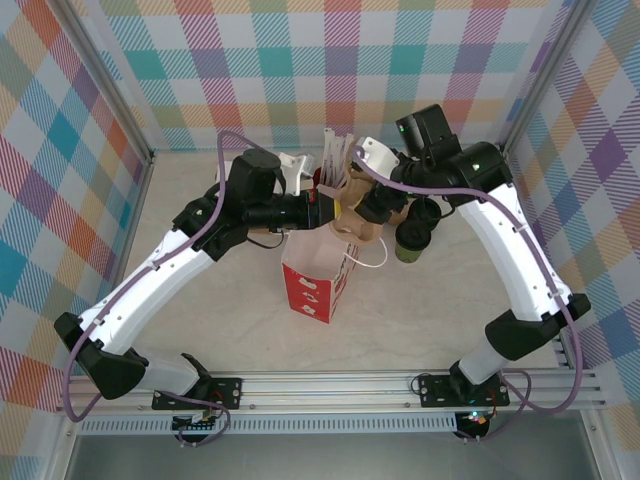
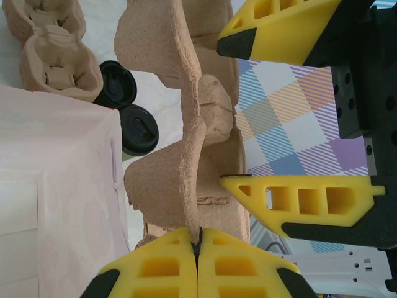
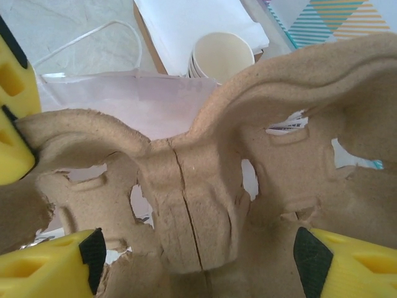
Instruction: Pack the takeout coffee
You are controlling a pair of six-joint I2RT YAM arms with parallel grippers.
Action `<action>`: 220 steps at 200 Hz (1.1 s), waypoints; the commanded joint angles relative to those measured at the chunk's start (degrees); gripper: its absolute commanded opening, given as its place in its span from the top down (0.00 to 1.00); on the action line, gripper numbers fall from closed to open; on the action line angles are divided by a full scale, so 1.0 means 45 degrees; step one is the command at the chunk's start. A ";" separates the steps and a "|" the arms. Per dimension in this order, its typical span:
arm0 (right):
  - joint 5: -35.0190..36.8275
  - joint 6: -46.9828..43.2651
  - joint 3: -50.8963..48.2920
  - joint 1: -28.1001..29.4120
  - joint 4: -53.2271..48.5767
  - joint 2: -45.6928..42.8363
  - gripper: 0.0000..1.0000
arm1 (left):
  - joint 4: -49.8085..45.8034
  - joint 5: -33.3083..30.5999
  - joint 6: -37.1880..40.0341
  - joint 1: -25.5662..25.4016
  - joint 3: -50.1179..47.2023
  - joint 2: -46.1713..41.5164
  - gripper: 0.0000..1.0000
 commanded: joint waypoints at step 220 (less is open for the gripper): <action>-0.1058 -0.0375 0.0626 0.0227 -0.0855 0.0711 0.49 | -0.0193 0.0155 0.0360 -0.0016 0.0454 0.0141 1.00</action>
